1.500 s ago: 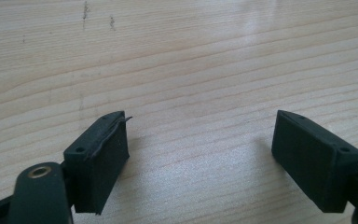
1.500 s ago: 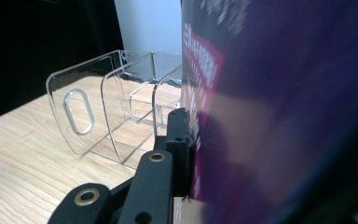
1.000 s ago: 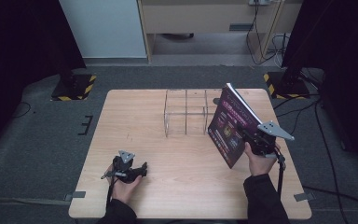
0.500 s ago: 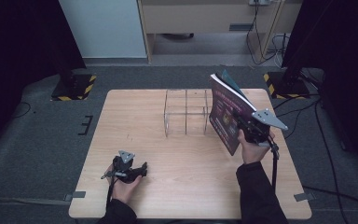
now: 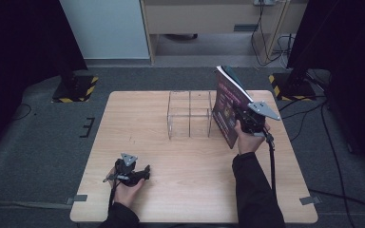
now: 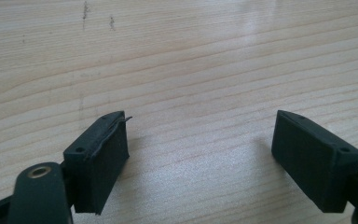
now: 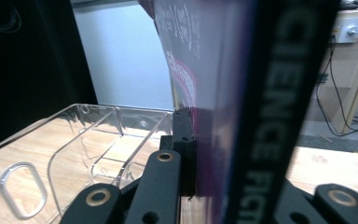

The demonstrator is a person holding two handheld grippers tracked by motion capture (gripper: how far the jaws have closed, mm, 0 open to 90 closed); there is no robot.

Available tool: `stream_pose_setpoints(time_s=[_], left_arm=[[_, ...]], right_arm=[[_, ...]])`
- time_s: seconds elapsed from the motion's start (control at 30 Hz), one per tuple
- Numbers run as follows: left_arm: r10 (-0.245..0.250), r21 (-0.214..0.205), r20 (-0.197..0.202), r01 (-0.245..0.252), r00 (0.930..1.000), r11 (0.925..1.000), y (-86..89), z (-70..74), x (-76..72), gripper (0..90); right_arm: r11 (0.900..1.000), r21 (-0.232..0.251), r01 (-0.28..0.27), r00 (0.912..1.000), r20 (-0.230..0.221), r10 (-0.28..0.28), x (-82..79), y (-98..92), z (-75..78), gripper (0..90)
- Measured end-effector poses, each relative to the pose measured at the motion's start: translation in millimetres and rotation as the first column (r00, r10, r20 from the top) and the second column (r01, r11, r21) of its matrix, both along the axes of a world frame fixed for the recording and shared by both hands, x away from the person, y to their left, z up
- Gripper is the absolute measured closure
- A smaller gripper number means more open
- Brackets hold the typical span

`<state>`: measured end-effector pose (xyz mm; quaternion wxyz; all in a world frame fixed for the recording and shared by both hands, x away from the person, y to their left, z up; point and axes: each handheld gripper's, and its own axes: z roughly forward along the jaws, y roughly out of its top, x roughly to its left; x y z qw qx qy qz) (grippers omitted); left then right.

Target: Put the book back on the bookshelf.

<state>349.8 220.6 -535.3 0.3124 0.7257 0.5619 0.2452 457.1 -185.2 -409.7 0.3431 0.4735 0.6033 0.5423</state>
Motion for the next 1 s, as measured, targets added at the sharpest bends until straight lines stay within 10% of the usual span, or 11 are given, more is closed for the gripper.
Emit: stream_pose_setpoints(time_s=[1.0], left_arm=[[0.0,0.0,0.0,0.0,1.0,1.0,-0.1,0.0,0.0,17.4]], right_arm=[[0.9977,-0.007,0.068,0.9977,-0.001,-0.068,0.4,1.2,-7.3,70.7]])
